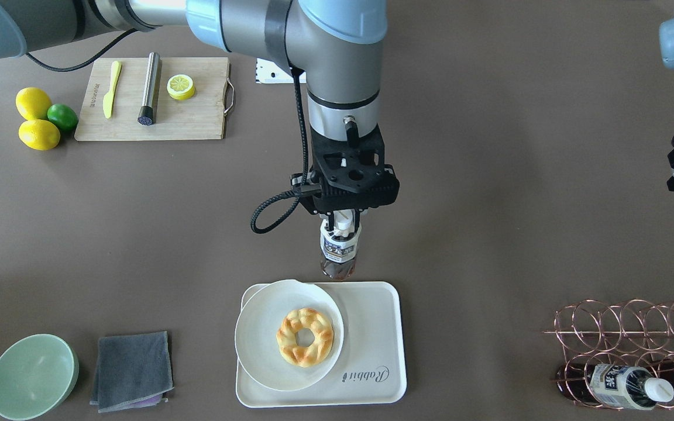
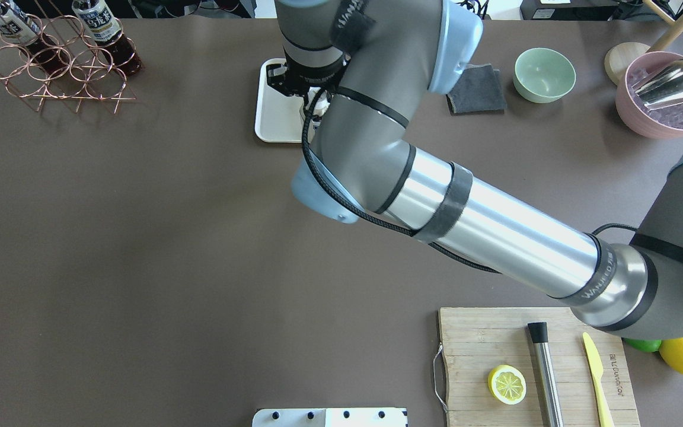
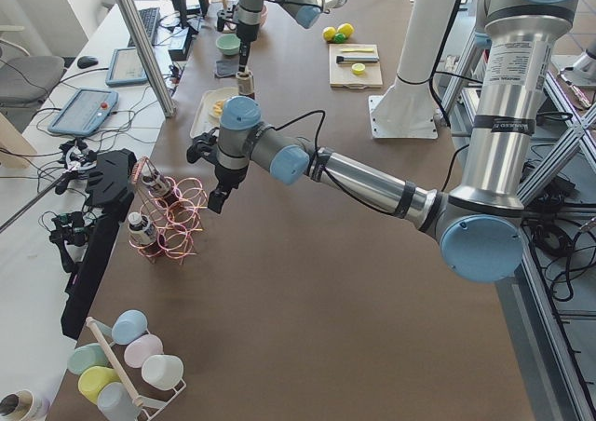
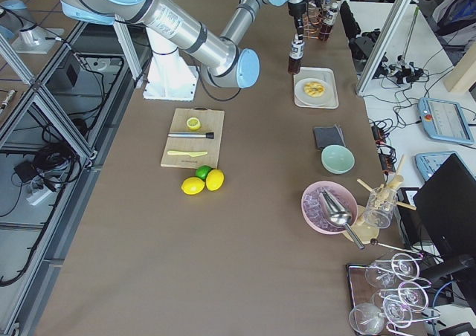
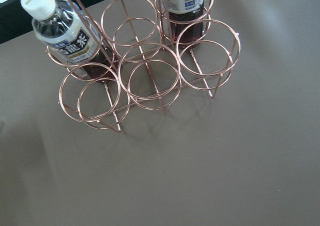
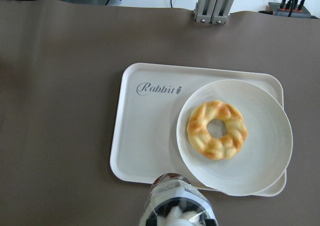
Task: Place tea on tray
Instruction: 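Lift the bottle with the right gripper and lower it onto the tray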
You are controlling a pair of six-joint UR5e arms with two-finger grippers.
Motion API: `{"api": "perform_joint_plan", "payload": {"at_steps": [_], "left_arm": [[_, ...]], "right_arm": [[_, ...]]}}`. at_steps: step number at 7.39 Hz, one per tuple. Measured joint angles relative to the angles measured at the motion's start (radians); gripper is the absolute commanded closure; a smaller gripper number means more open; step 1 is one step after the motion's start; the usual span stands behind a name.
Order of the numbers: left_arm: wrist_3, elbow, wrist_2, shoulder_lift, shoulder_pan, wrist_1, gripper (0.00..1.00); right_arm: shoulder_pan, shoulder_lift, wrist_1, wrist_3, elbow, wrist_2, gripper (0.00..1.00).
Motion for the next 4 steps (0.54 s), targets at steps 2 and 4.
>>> {"api": "perform_joint_plan", "payload": {"at_steps": [2, 4], "left_arm": [[0.009, 0.001, -0.001, 0.063, -0.057, -0.001, 0.02], [0.049, -0.003, -0.033, 0.125, -0.128, -0.001, 0.02]], "right_arm": [[0.044, 0.109, 0.126, -0.007, -0.213, 0.049, 1.00], [0.063, 0.212, 0.222, -0.007, -0.414, 0.064, 1.00]]}}
